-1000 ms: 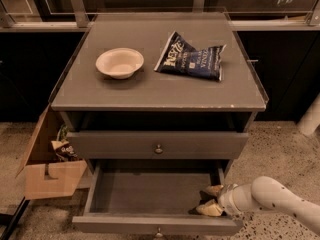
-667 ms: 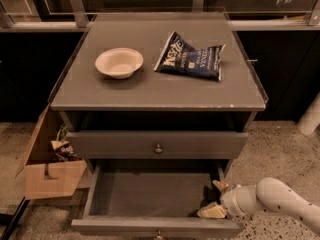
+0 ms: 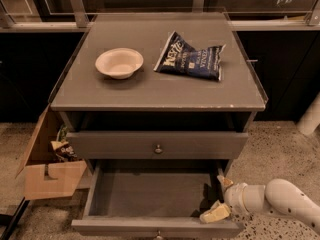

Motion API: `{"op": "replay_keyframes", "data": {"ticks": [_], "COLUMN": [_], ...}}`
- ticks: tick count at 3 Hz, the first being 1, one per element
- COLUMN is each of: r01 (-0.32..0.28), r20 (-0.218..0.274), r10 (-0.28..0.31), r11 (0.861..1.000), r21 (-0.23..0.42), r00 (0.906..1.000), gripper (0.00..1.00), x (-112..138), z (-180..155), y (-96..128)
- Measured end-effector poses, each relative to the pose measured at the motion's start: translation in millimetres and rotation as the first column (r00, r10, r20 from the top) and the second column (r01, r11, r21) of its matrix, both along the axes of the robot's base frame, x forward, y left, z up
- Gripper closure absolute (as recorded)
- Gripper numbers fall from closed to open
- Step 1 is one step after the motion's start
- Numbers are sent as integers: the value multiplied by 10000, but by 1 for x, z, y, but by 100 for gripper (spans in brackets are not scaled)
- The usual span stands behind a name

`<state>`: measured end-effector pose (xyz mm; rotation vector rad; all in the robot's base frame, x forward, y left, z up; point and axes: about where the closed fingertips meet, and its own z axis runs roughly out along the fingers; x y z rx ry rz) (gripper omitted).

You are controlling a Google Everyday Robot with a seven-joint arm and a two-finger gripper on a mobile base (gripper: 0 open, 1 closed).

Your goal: Open middle drawer

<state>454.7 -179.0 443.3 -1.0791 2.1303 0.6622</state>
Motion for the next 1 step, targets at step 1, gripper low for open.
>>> {"op": "replay_keyframes", "data": {"ticks": [1], "r01": [-28], "r20": [-20], "r10": [28], "r11": [10000], "r21": [-15], "r00": [10000], "gripper": [0], "x": [0], "z": [-1], "y": [1]}}
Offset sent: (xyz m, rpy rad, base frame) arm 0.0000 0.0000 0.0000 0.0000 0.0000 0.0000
